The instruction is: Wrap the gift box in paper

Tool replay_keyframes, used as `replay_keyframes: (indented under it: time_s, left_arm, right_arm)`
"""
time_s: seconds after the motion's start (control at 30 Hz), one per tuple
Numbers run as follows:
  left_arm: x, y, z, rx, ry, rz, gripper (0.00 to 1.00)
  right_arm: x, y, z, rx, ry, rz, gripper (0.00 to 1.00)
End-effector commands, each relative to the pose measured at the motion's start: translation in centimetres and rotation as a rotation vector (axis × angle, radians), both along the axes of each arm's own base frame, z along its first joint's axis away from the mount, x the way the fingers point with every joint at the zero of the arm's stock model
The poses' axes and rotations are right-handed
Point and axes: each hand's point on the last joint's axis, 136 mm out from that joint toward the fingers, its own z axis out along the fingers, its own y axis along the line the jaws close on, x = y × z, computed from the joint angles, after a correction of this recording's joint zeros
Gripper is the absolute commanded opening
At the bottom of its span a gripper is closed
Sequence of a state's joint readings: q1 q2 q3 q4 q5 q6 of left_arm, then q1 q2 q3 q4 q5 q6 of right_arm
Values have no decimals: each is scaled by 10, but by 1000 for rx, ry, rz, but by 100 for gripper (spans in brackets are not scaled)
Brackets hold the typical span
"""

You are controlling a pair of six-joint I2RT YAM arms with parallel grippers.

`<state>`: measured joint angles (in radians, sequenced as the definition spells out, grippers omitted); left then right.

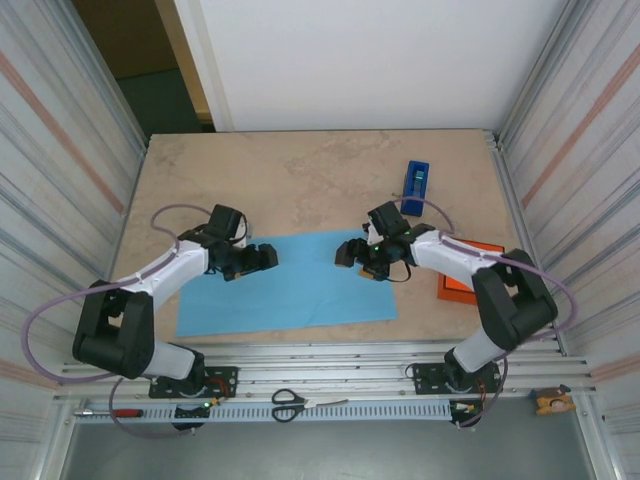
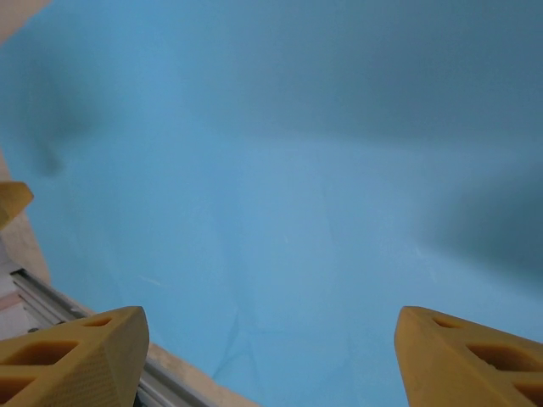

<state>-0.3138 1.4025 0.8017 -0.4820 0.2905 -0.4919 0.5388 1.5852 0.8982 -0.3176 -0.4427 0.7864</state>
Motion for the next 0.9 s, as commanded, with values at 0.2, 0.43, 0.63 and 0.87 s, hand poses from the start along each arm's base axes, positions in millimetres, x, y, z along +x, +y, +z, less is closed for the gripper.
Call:
replay_keyframes:
  time_s: [0.2,0.43,0.63,0.87]
  left_arm:
    - [24,-14,-19,-37,55,-6,85]
    - [54,-32,-25,-80,53,-32,85]
    - [67,-36,-26,-85,56,-19,85]
    - [72,-43,-17,-102,52,-5,86]
  right_arm:
    - [19,-22,-27,-83,64,-97,72]
    - [27,-48,-40,-92,102,-159,73]
    - [43,-63,-42,-106,94,-183,74]
    - [59,-73,-35,-91,86,-191,74]
